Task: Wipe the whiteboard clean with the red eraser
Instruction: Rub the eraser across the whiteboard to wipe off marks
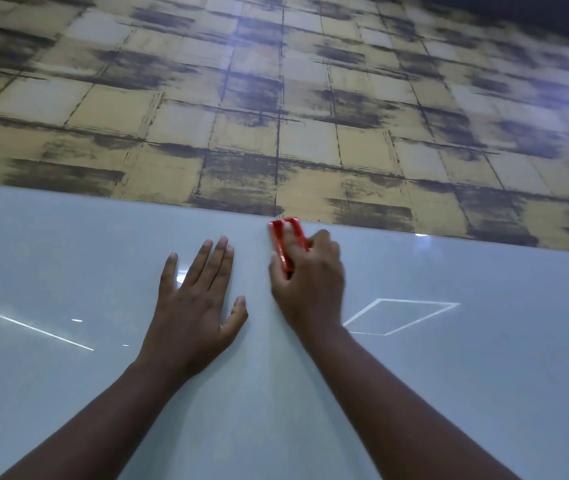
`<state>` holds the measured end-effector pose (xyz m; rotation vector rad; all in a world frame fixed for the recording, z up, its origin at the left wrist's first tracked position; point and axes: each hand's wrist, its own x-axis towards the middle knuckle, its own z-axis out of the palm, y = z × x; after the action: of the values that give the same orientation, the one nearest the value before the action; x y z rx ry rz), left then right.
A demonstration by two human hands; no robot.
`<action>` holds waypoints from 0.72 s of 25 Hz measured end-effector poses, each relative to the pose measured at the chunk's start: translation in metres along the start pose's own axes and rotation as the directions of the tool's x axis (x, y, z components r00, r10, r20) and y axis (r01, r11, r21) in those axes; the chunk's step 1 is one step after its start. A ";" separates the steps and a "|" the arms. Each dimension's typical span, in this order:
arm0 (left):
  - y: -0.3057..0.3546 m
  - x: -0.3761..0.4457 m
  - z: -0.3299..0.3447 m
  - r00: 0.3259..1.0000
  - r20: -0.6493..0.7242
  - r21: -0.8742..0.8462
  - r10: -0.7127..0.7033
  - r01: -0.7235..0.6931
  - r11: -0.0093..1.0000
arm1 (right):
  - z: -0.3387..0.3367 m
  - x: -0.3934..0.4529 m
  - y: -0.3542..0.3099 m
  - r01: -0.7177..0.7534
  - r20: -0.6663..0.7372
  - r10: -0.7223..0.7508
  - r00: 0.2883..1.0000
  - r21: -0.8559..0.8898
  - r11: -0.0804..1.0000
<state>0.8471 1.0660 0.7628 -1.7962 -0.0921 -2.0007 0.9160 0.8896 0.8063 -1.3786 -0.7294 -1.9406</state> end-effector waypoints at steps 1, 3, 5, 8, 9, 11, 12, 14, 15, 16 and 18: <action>0.000 0.001 0.000 1.000 0.002 0.009 -0.008 0.008 1.000 | 0.005 0.001 -0.016 0.053 0.014 -0.053 0.998 0.016 0.998; 0.000 0.001 0.002 1.000 -0.005 0.018 -0.017 0.017 1.000 | 0.008 0.004 -0.027 0.134 0.002 -0.134 0.991 0.041 0.990; 0.002 0.001 0.002 1.000 -0.014 0.017 -0.018 0.018 1.000 | 0.004 0.005 -0.017 0.239 0.013 -0.240 0.971 0.055 0.970; 0.000 0.000 0.000 1.000 0.004 0.026 -0.009 0.009 1.000 | -0.008 0.012 0.025 0.353 0.043 -0.353 0.935 0.010 0.936; 0.000 0.000 0.000 1.000 0.013 0.035 -0.001 0.001 0.999 | -0.015 0.018 0.047 0.294 0.031 -0.293 0.956 -0.018 0.956; 0.001 0.000 -0.001 1.000 0.018 0.061 0.005 -0.006 0.998 | -0.032 0.032 0.104 0.022 0.007 -0.022 1.000 -0.085 0.996; 0.005 0.000 -0.001 1.000 0.015 0.073 0.002 -0.003 0.997 | -0.043 0.035 0.135 -0.127 -0.001 0.129 0.992 -0.132 0.983; 0.017 -0.003 0.001 1.000 -0.003 0.082 -0.012 0.012 0.997 | -0.065 0.028 0.187 -0.283 -0.055 0.278 0.959 -0.237 0.929; 0.025 -0.004 0.002 1.000 -0.014 0.083 -0.013 0.014 0.996 | -0.075 0.021 0.203 -0.290 -0.071 0.282 0.957 -0.268 0.919; 0.034 -0.004 0.003 1.000 -0.022 0.080 -0.007 0.009 0.997 | -0.082 0.012 0.213 -0.282 -0.068 0.274 0.959 -0.281 0.917; 0.054 -0.004 0.004 0.999 -0.034 0.069 0.030 -0.028 0.997 | -0.085 0.001 0.220 -0.267 -0.029 0.270 0.963 -0.279 0.922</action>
<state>0.8712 1.0202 0.7465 -1.7101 -0.1216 -1.9836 1.0332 0.6850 0.7985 -1.5660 -0.2533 -1.8665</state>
